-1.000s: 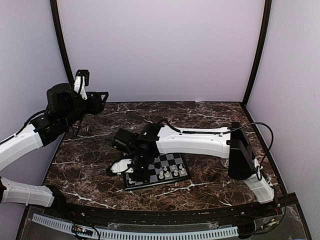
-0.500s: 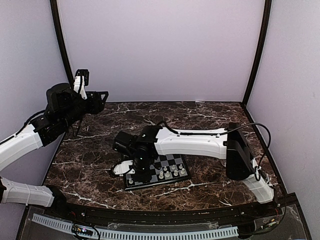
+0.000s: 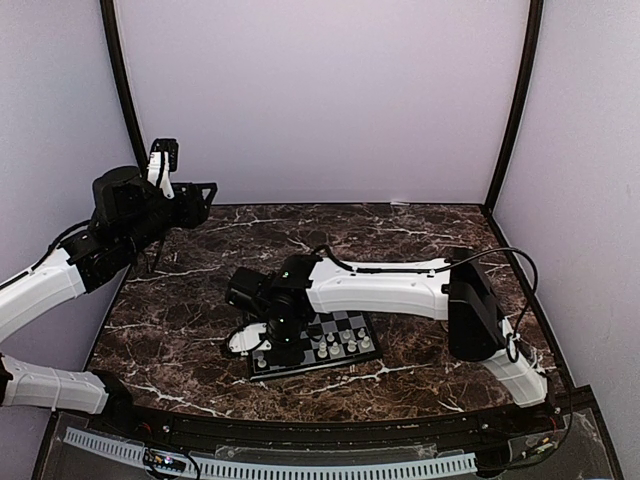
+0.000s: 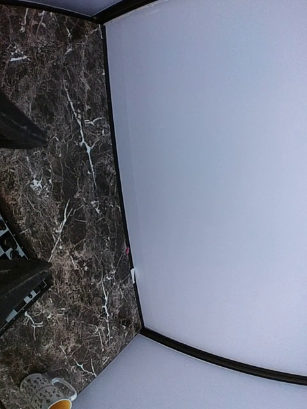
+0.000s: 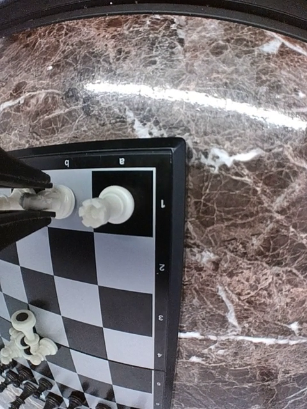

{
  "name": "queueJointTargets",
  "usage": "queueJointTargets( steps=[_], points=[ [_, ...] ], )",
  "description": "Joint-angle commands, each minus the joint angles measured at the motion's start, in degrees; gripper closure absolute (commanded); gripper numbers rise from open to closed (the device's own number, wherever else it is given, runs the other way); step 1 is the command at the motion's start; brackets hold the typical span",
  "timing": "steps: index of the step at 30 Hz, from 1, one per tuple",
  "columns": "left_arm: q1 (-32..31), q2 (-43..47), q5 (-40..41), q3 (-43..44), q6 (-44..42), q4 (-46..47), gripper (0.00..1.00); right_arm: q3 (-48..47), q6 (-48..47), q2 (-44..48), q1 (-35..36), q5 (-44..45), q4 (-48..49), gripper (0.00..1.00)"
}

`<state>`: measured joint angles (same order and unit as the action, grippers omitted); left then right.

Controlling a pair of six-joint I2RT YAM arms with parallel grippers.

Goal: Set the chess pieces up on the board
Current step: Place the knight on b1.

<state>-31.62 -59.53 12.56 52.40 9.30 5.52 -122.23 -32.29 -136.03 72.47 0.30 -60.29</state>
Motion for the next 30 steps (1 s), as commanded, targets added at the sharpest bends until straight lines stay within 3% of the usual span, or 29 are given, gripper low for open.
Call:
queueJointTargets(
  steps=[1, 16, 25, 30],
  points=[
    [0.0, 1.1, -0.7, -0.1, -0.4, 1.4, 0.39, -0.8, 0.3, -1.3, 0.7, 1.0, -0.2, 0.83],
    [0.0, 0.1, -0.9, 0.0, -0.8, 1.3, 0.38, -1.6, 0.3, 0.9, 0.7, 1.3, -0.5, 0.72],
    [0.0, -8.4, -1.4, 2.8, -1.8, -2.3, 0.32, 5.5, -1.1, 16.2, -7.9, -7.9, -1.5, 0.66],
    [0.0, -17.2, -6.6, 12.1, 1.8, -16.8, 0.41, 17.2, 0.1, 26.9, -16.1, -10.7, 3.5, 0.66]
  ],
)
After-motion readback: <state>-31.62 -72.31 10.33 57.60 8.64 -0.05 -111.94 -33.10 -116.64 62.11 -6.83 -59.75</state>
